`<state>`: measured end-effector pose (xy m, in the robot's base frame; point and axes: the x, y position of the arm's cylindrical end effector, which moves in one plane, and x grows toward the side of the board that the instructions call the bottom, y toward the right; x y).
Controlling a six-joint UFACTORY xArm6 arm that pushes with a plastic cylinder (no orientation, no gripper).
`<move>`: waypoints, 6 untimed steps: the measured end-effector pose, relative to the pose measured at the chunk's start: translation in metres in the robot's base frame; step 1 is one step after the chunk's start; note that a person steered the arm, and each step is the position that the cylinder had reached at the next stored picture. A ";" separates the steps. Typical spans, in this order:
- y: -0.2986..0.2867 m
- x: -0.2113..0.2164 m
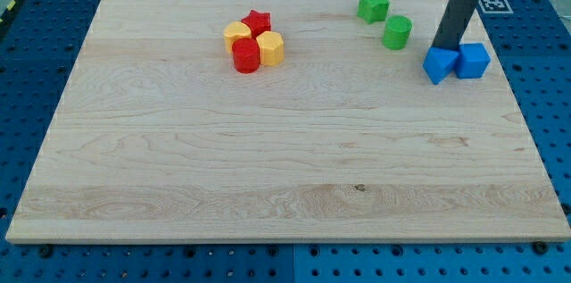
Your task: Point your arm at the blue cube
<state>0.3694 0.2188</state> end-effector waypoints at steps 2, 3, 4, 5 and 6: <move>-0.013 0.005; -0.022 -0.021; -0.009 -0.065; 0.021 -0.061; 0.069 -0.034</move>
